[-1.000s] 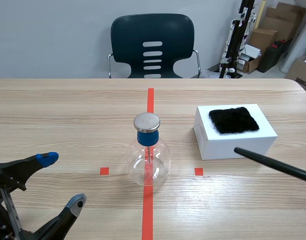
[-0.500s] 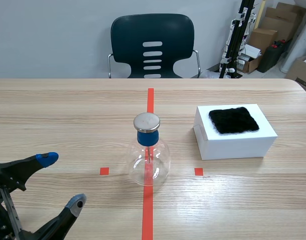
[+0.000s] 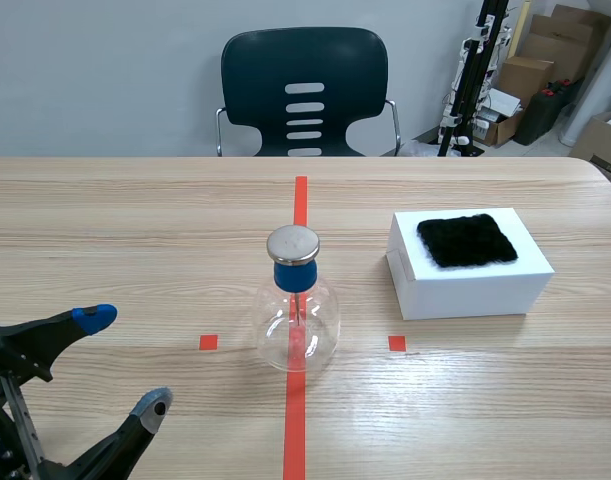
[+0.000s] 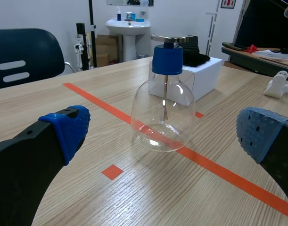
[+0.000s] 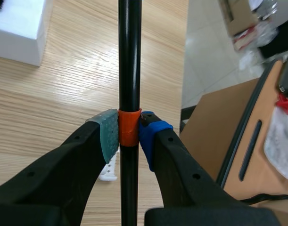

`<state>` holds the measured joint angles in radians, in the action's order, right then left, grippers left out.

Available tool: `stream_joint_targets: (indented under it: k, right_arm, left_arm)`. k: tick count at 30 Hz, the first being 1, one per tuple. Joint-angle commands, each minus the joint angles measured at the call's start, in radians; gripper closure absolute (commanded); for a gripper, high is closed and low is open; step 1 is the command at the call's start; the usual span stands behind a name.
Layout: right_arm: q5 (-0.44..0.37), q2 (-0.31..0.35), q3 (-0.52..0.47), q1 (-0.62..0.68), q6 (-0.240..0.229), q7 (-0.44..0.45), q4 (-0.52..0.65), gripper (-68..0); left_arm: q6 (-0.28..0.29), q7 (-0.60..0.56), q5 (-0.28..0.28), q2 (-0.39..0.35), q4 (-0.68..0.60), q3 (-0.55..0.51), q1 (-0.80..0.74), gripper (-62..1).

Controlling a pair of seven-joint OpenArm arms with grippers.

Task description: Do the electroscope experiment. put the rod down on the box

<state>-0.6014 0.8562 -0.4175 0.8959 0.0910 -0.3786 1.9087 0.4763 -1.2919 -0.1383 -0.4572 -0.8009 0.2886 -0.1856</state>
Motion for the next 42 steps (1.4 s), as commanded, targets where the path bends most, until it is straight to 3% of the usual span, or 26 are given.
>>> stream_joint_targets:
  k: [1, 4, 7, 14, 25, 34, 38, 42]
  right_arm:
    - [-0.039, 0.017, -0.022, -0.055, -0.010, -0.045, -0.005, -0.6]
    - [-0.153, 0.048, -0.022, -0.144, -0.056, -0.151, -0.043, -0.6]
    - [-0.259, 0.072, -0.020, -0.229, -0.139, -0.242, -0.101, -0.6]
    - [-0.395, 0.111, 0.064, -0.422, -0.251, -0.385, -0.255, -0.6]
    - [-0.485, 0.110, 0.317, -0.686, -0.302, -0.542, -0.472, -0.6]
    - [-0.485, 0.110, 0.492, -0.858, -0.347, -0.551, -0.622, -0.6]
    - [-0.484, 0.105, 0.535, -0.918, -0.357, -0.549, -0.688, -0.6]
    - [-0.477, 0.092, 0.566, -0.979, -0.399, -0.550, -0.756, -0.6]
  left_arm:
    - [0.006, -0.018, 0.011, -0.009, -0.020, -0.006, 0.003, -62.3]
    - [0.006, -0.018, 0.011, -0.009, -0.020, -0.006, 0.003, -62.3]
    - [0.006, -0.018, 0.011, -0.009, -0.020, -0.006, 0.003, -62.3]
    - [0.006, -0.018, 0.011, -0.009, -0.020, -0.006, 0.003, -62.3]
    - [0.006, -0.018, 0.011, -0.009, -0.020, -0.006, 0.003, -62.3]
    - [0.006, -0.018, 0.011, -0.009, -0.020, -0.006, 0.003, -62.3]
    - [0.006, -0.018, 0.011, -0.009, -0.020, -0.006, 0.003, -62.3]
    - [0.006, -0.018, 0.011, -0.009, -0.020, -0.006, 0.003, -62.3]
